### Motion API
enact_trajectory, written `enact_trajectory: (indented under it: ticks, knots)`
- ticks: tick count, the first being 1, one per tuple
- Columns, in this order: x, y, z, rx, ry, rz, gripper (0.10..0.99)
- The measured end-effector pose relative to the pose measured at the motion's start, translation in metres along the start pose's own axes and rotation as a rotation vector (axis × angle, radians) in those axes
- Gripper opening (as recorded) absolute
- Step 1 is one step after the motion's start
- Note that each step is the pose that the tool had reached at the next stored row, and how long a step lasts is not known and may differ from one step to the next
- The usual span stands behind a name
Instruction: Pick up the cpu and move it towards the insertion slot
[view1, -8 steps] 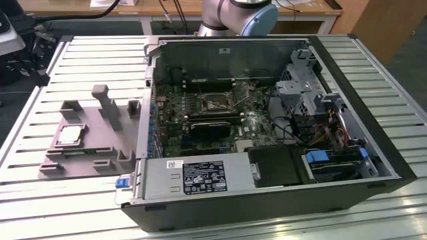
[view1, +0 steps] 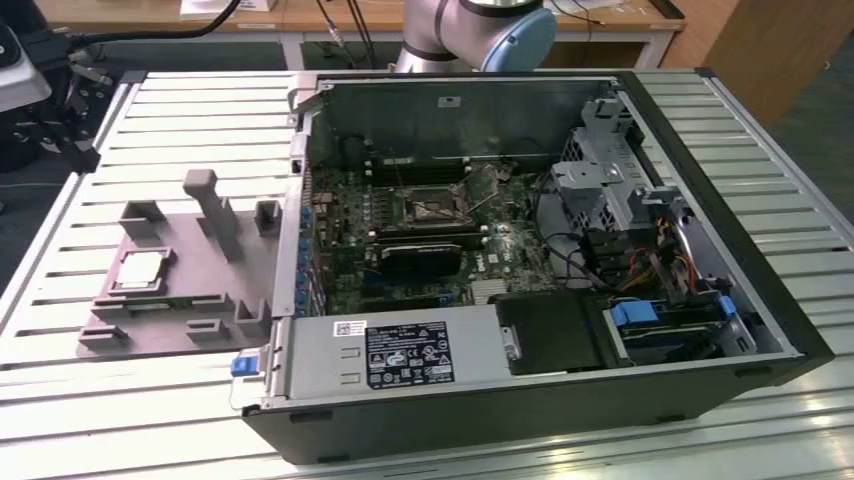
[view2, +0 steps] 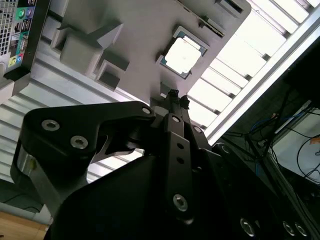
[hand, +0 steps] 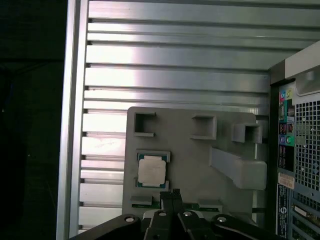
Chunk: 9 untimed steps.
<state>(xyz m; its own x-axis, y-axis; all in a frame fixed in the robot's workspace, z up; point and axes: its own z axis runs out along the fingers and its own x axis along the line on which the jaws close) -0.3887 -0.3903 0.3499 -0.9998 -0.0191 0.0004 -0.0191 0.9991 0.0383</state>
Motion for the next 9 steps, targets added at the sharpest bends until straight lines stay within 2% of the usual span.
enact_trajectory:
  ticks: [9]
  knots:
    - [0.0009, -0.0004, 0.0081, 0.0, 0.0001, 0.0, 0.102]
